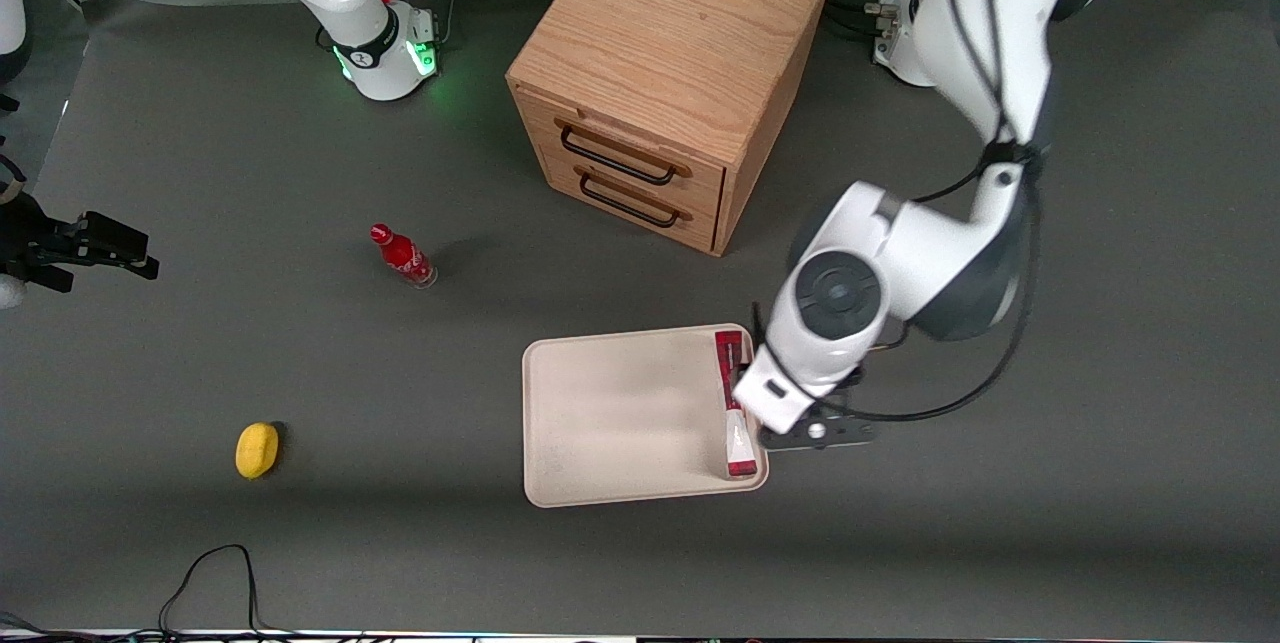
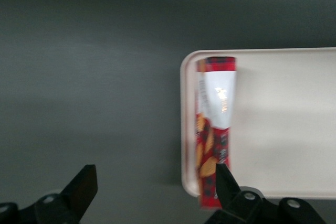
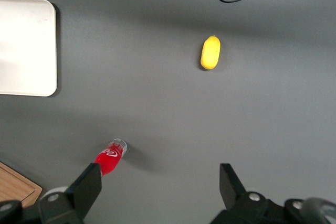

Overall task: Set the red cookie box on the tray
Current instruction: 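Open the left gripper and raise it away from the tray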

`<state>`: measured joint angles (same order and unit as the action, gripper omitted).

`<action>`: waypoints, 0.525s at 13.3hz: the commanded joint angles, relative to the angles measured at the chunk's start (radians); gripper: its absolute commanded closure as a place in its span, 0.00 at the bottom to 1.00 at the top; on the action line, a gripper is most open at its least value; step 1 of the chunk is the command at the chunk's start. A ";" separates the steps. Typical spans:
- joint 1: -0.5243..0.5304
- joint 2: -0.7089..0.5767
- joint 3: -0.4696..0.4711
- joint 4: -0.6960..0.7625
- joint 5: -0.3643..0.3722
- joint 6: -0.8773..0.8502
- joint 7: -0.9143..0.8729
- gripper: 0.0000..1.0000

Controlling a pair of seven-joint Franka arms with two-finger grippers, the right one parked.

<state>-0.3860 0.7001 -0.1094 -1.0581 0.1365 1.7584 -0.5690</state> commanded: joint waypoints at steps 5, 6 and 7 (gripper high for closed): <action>0.266 -0.491 0.004 -0.472 -0.126 -0.128 0.336 0.00; 0.303 -0.560 0.005 -0.555 -0.127 -0.116 0.383 0.00; 0.340 -0.617 0.007 -0.621 -0.126 -0.103 0.423 0.00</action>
<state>-0.0992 0.2479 -0.1005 -1.4654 0.0266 1.6156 -0.2196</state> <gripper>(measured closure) 0.000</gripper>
